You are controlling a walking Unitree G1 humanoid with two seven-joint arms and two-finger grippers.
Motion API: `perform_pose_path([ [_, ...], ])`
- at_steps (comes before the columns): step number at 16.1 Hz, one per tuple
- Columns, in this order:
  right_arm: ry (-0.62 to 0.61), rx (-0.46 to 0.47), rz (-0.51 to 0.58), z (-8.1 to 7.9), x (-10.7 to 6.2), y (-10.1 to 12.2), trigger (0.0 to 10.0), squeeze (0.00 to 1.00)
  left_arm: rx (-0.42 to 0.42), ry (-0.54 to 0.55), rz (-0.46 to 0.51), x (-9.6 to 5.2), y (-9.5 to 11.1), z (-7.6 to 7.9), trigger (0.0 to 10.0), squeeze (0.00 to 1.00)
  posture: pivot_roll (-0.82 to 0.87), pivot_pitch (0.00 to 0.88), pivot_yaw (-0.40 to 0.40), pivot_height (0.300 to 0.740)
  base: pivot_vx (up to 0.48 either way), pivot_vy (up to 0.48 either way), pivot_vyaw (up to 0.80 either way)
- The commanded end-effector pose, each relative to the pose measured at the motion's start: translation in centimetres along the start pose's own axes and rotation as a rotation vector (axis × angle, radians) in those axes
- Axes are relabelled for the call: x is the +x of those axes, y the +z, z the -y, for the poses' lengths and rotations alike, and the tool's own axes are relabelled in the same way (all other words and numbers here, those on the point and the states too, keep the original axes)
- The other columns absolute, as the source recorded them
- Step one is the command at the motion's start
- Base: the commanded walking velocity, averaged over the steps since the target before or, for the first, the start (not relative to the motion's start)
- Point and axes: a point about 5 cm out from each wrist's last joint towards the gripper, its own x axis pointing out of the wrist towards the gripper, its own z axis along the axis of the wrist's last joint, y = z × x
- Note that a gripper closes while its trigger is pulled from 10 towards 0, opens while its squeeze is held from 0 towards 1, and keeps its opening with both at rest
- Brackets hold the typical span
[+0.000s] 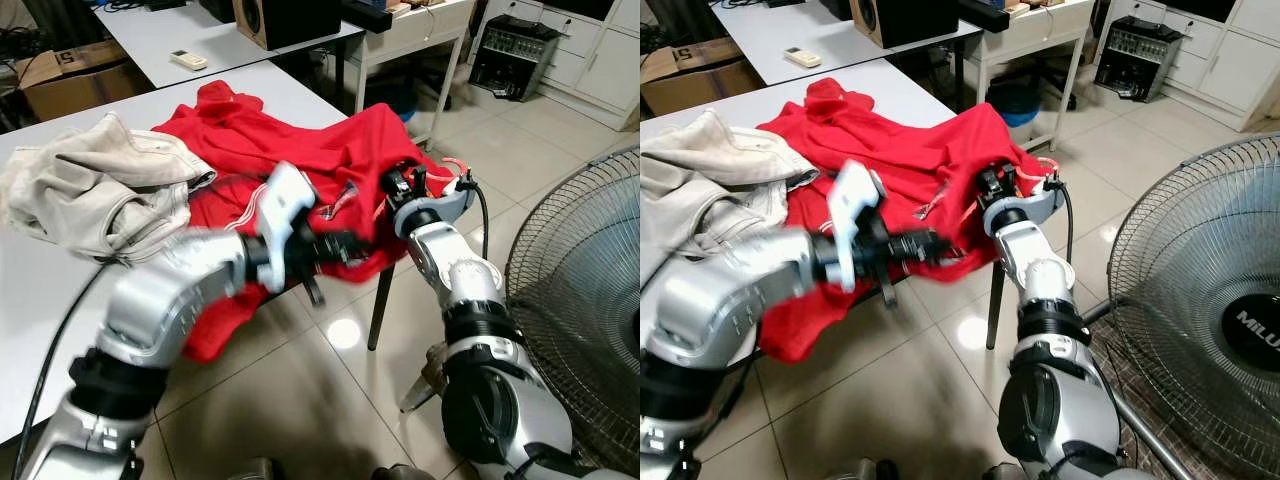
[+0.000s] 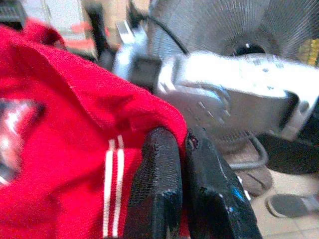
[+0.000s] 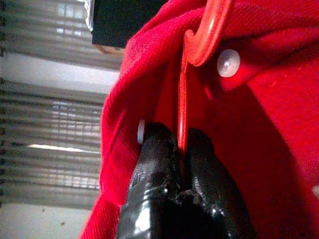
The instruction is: Hang hanger
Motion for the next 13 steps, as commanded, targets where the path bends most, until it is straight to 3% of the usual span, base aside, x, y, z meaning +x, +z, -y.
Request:
perform_pose_path([
  [1,-0.008,-0.023,0.014,-0.5,0.4,0.1,10.0,0.0,-0.005,-0.016,0.007,0.5,0.0,0.7,0.0,0.0,-0.11,0.022,0.063,0.74,0.0,0.0,0.0],
  [3,-0.02,-0.049,-0.015,-0.6,0.7,-0.8,10.0,0.0,-0.101,0.065,0.217,2.0,2.3,0.3,0.0,0.0,-0.11,0.021,0.062,0.74,0.0,0.0,0.0],
  [4,-0.026,-0.059,-0.018,-0.6,0.7,-1.1,10.0,0.0,-0.119,0.063,0.248,2.3,2.8,0.4,0.0,0.0,-0.11,0.02,0.06,0.74,0.0,0.0,0.0],
  [5,-0.029,-0.066,-0.033,-0.7,0.9,-1.9,10.0,0.0,-0.114,0.05,0.229,3.1,2.9,0.9,0.0,0.0,-0.11,0.02,0.06,0.74,0.0,0.0,0.0],
  [6,-0.006,-0.05,-0.043,-1.2,1.1,-2.5,10.0,0.0,-0.004,0.063,0.059,3.8,1.0,1.1,0.0,0.0,-0.11,0.017,0.06,0.74,0.0,0.0,0.0],
  [7,0.022,-0.03,-0.038,-1.8,1.2,-2.5,10.0,0.0,0.024,0.077,-0.06,4.1,-1.2,0.9,10.0,0.0,-0.11,0.017,0.06,0.74,0.0,0.0,0.0],
  [8,0.042,-0.021,-0.032,-2.2,1.3,-2.3,10.0,0.0,0.084,0.128,-0.141,3.9,-2.8,0.3,10.0,0.06,-0.11,0.016,0.064,0.74,0.0,0.0,0.0],
  [9,0.045,-0.062,-0.04,-2.3,1.3,-2.1,10.0,0.0,0.137,0.158,-0.196,3.4,-3.5,-0.2,10.0,0.98,-0.12,0.016,0.065,0.74,0.0,0.0,0.0],
  [10,0.041,-0.108,-0.047,-2.2,1.2,-2.0,10.0,0.0,0.125,0.164,-0.194,3.2,-3.6,-0.3,10.0,1.0,-0.12,0.015,0.065,0.74,0.0,0.0,0.0],
  [13,0.076,-0.052,-0.037,-2.3,1.1,-1.5,10.0,0.0,0.106,0.12,-0.176,2.7,-3.0,0.2,10.0,1.0,-0.12,0.011,0.063,0.74,0.0,0.0,0.0],
])
